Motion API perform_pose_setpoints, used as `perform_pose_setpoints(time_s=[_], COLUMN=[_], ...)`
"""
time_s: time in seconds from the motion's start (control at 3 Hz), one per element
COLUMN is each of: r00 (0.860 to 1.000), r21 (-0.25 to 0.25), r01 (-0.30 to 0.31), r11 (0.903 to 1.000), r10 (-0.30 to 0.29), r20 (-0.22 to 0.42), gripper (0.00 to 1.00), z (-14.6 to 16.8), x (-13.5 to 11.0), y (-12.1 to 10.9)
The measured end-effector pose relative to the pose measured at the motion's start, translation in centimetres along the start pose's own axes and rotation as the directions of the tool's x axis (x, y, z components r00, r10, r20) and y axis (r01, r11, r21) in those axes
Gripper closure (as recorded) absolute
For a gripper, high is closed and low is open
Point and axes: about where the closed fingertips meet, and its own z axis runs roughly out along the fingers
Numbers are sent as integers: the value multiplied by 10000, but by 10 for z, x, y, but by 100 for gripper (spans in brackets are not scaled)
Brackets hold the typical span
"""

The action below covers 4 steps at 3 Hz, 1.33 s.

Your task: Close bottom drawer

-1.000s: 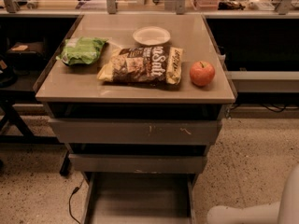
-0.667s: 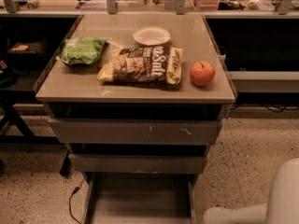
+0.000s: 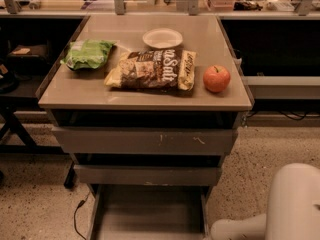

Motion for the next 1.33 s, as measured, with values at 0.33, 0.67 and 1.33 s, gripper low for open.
perform_pose_setpoints(time_s=[0.33, 0.67, 1.33], r00=[9999, 9999, 9986], r21=[194, 475, 1873], r01=[134, 157, 13], r11=[9997, 9987, 9823], r10=[-133, -154, -110], r20=[-55, -67, 508], gripper=[100, 100, 100], z=[9, 12, -22], x=[-4, -7, -29], y=[-14, -26, -66])
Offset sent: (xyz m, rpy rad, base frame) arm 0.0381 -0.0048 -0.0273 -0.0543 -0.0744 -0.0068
